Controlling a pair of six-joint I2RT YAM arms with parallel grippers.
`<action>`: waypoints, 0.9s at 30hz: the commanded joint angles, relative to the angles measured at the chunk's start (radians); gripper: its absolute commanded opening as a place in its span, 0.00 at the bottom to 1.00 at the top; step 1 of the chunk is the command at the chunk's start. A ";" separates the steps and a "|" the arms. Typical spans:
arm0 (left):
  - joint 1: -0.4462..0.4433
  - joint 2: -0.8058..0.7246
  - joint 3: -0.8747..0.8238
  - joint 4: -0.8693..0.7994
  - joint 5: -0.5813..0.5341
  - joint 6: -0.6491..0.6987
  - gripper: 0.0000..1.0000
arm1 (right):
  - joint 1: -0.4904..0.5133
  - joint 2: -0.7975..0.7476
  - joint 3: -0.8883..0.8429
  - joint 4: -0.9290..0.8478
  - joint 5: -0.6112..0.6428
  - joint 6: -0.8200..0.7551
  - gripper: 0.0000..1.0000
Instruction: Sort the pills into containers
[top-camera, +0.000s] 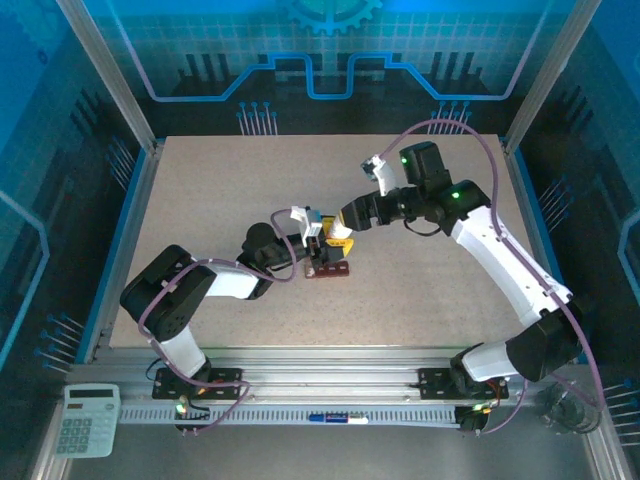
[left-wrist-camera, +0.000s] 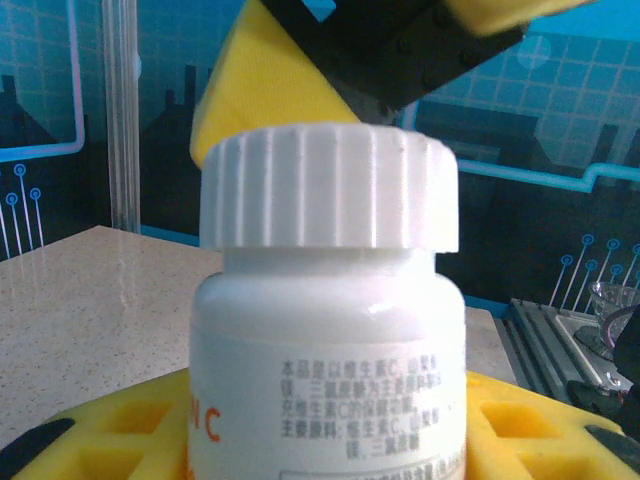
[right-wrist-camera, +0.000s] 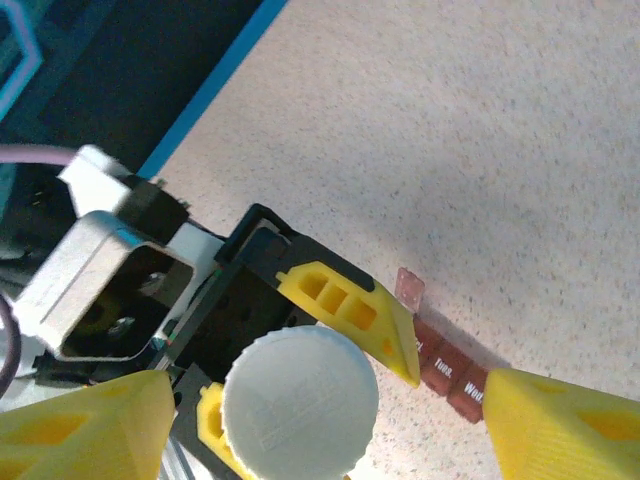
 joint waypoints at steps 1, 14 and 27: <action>-0.005 -0.031 0.026 0.056 0.023 0.020 0.00 | -0.025 -0.003 0.024 -0.011 -0.105 -0.155 0.82; -0.004 -0.035 0.026 0.056 0.029 0.019 0.00 | -0.016 0.077 0.075 -0.061 -0.119 -0.230 0.83; -0.005 -0.039 0.023 0.056 0.029 0.016 0.00 | 0.006 0.102 0.073 -0.087 -0.086 -0.241 0.69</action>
